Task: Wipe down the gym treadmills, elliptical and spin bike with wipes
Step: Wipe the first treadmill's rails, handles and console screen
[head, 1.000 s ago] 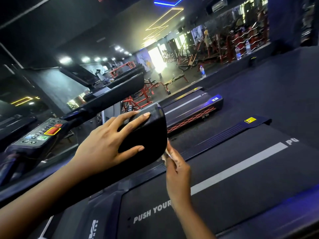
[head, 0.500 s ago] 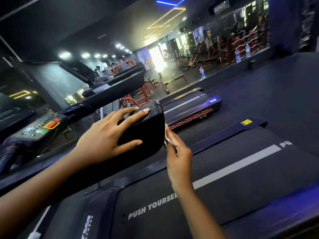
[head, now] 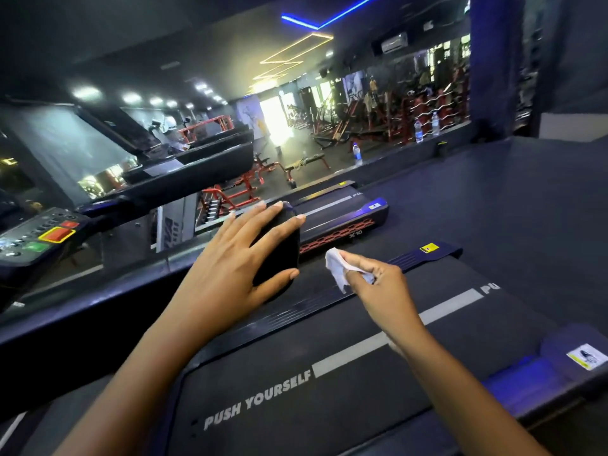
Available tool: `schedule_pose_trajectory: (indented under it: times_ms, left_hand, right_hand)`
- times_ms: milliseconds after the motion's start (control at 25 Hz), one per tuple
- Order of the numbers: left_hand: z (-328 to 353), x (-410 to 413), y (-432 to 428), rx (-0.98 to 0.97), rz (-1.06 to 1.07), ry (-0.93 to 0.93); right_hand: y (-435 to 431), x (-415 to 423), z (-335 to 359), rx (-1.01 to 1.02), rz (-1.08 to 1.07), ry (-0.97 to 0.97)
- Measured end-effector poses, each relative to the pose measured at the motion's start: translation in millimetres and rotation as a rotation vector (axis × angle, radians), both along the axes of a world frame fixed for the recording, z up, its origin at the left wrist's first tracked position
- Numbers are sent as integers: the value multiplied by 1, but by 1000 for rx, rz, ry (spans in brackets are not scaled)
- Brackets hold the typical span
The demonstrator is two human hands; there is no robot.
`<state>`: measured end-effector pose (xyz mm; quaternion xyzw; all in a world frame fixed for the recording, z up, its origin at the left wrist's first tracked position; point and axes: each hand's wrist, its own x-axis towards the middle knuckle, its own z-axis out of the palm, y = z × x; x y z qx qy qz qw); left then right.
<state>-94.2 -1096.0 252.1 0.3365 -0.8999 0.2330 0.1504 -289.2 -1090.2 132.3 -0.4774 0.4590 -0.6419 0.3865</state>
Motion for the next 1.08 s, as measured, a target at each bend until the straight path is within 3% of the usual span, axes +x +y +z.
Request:
schedule_pose_trajectory:
  times_ms: [120, 240, 320, 440, 560, 840, 1080]
  left_hand:
    - [-21, -38, 5, -111, 5, -1]
    - [-55, -91, 8, -73, 50, 47]
    - [-84, -133, 2, 76, 166, 107]
    - [-132, -191, -10, 479, 387, 235]
    - [-171, -223, -24, 738, 534, 209]
    - [-224, -252, -60, 891, 698, 266]
    - [-257, -228, -134, 941, 855, 358]
  right_hand:
    - [-12, -39, -7, 29, 119, 37]
    - [-29, -98, -19, 101, 207, 130]
    - [-38, -146, -24, 150, 250, 275]
    - [-50, -211, -35, 221, 293, 526]
    - [-70, -252, -52, 258, 326, 690]
    - [-121, -289, -91, 288, 396, 701]
    - [-236, -262, -115, 186, 570, 814]
